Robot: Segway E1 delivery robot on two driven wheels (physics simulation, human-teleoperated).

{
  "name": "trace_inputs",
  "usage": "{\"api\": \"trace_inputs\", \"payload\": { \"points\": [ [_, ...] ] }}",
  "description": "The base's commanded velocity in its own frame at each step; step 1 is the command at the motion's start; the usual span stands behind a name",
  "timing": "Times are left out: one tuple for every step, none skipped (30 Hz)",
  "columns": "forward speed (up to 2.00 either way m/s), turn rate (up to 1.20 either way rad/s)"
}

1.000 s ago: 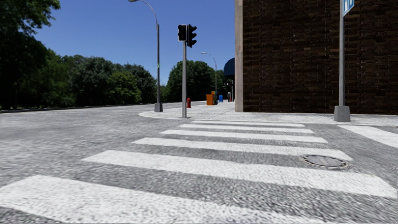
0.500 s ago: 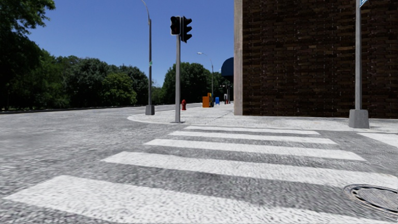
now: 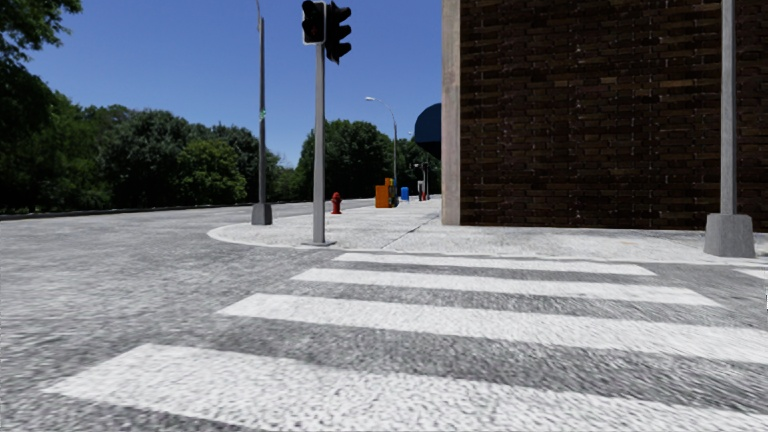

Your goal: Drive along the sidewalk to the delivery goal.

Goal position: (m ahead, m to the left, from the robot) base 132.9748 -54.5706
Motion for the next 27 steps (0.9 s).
{"api": "trace_inputs", "payload": {
  "points": [
    [2.00,-0.52],
    [2.00,-0.53],
    [2.00,-0.53],
    [2.00,-0.53],
    [2.00,-0.53],
    [2.00,-0.53],
    [2.00,-0.53],
    [2.00,-0.53],
    [2.00,-0.53],
    [2.00,-0.53],
    [2.00,-0.53],
    [2.00,-0.53],
    [2.00,-0.53],
    [2.00,-0.53],
    [2.00,-0.53],
    [2.00,-0.43],
    [2.00,-0.27],
    [2.00,-0.27],
    [2.00,-0.11],
    [2.00,-0.06],
    [2.00,-0.06],
    [2.00,-0.06],
    [2.00,-0.05],
    [2.00,-0.05],
    [2.00,-0.05],
    [2.00,-0.05],
    [2.00,0.00]
  ]
}}
